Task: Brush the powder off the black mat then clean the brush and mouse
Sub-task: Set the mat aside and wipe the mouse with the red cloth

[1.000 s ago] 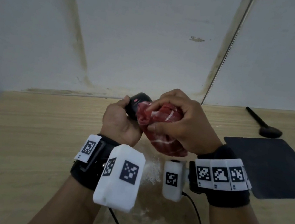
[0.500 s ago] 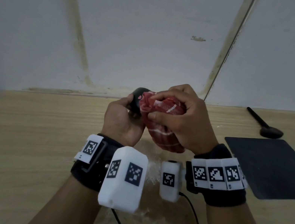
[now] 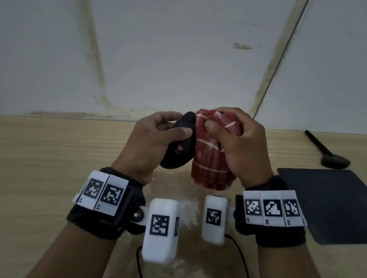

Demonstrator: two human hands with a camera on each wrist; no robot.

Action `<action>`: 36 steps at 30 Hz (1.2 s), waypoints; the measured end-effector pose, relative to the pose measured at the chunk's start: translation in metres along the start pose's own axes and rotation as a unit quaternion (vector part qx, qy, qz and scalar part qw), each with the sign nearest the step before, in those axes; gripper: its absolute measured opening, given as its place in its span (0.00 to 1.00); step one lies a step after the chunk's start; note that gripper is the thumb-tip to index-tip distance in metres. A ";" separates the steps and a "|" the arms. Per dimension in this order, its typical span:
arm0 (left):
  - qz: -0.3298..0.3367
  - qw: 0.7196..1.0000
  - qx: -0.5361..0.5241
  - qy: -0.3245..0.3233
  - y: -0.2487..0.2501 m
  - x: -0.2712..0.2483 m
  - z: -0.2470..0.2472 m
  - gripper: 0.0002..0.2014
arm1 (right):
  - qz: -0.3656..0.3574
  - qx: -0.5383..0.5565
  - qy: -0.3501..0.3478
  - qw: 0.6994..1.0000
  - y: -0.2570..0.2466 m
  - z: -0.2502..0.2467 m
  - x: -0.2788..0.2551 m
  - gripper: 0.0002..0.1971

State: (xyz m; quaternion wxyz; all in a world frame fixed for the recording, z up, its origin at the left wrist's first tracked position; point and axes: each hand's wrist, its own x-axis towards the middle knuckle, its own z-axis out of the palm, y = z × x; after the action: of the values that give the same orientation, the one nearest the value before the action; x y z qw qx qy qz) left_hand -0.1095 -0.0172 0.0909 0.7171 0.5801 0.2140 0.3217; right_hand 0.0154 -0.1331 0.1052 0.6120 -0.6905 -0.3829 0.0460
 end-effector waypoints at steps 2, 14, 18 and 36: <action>0.026 0.999 0.045 -0.006 0.002 -0.001 -0.002 0.17 | 0.012 -0.018 0.016 1.000 0.003 -0.005 0.001 0.17; 0.196 0.957 0.208 -0.040 0.025 -0.013 -0.011 0.22 | 0.062 0.164 -0.041 0.984 -0.005 -0.004 0.000 0.13; 0.233 0.942 0.237 -0.047 0.036 -0.013 -0.017 0.22 | 0.096 0.168 0.012 0.981 -0.002 -0.005 0.011 0.08; 0.216 0.951 0.143 -0.168 0.048 -0.014 -0.017 0.23 | 0.266 0.331 -0.077 0.902 -0.013 -0.006 0.039 0.21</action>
State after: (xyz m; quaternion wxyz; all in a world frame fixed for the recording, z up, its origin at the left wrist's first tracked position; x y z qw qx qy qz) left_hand -0.1406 -0.0096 0.1324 0.5653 0.7548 0.0032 0.3327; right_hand 0.0397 -0.1159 0.1333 0.7388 -0.5190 -0.1931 0.3841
